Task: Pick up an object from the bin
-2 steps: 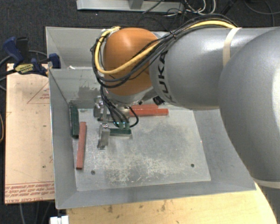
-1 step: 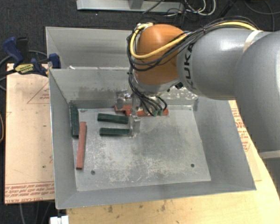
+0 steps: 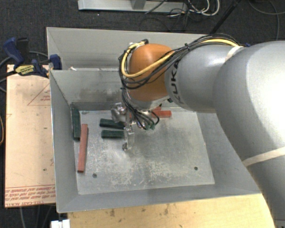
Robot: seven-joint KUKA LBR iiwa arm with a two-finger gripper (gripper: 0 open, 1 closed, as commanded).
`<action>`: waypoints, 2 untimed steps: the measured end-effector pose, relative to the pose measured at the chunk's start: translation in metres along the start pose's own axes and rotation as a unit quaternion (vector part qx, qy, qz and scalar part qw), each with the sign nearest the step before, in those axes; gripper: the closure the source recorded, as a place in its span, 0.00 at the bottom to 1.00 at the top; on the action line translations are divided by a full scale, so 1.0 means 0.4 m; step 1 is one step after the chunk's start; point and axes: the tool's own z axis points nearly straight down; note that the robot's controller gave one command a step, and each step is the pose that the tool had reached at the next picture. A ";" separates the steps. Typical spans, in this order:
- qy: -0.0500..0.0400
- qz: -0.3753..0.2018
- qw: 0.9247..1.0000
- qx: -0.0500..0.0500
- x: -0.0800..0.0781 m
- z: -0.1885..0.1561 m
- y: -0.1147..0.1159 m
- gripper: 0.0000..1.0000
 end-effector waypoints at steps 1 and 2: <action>-0.002 0.000 1.000 0.000 -0.006 -0.016 0.000 1.00; -0.006 -0.032 0.999 0.002 0.046 -0.382 -0.041 1.00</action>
Offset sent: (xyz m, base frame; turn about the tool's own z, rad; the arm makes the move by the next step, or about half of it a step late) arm 0.0000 0.0000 0.0000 0.0000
